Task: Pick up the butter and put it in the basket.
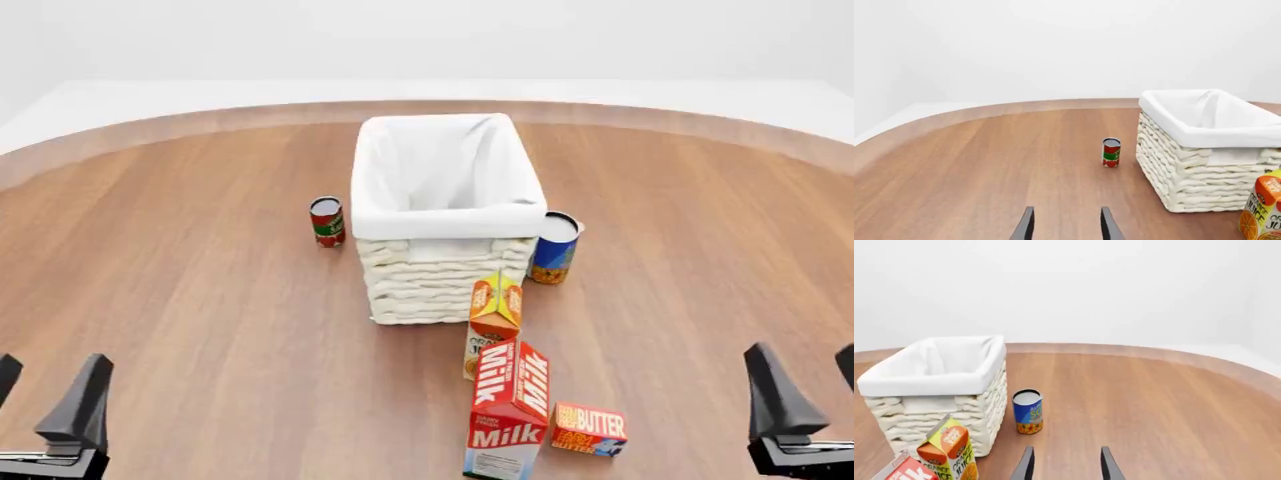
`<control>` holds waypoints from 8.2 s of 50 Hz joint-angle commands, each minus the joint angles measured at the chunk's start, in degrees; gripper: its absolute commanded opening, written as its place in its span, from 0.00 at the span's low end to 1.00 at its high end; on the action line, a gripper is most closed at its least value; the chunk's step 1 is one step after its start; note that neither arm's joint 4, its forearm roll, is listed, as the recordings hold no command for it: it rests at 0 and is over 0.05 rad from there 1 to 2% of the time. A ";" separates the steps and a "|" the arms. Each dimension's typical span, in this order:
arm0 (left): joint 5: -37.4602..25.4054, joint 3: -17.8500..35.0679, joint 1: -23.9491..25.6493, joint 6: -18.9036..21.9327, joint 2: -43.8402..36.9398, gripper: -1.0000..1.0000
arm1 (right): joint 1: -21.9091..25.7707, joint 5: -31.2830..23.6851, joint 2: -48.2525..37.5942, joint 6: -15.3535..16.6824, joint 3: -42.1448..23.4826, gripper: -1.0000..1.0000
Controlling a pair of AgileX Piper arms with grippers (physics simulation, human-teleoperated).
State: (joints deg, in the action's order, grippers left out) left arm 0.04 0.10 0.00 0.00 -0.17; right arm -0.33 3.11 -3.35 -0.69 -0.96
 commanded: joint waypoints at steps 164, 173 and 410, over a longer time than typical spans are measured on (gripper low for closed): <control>0.07 0.15 0.00 0.00 -0.26 1.00 | 20.76 -8.74 -50.25 21.31 -13.91 1.00; 0.07 0.15 0.00 0.00 -0.26 1.00 | 19.86 -11.94 -50.92 24.40 -15.72 1.00; 0.07 0.15 0.00 0.00 -0.26 1.00 | 25.61 -3.85 -76.94 39.71 -16.44 0.00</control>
State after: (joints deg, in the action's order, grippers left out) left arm 0.11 0.25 0.00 0.00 -0.43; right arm 23.89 -0.78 -79.19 39.70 -17.29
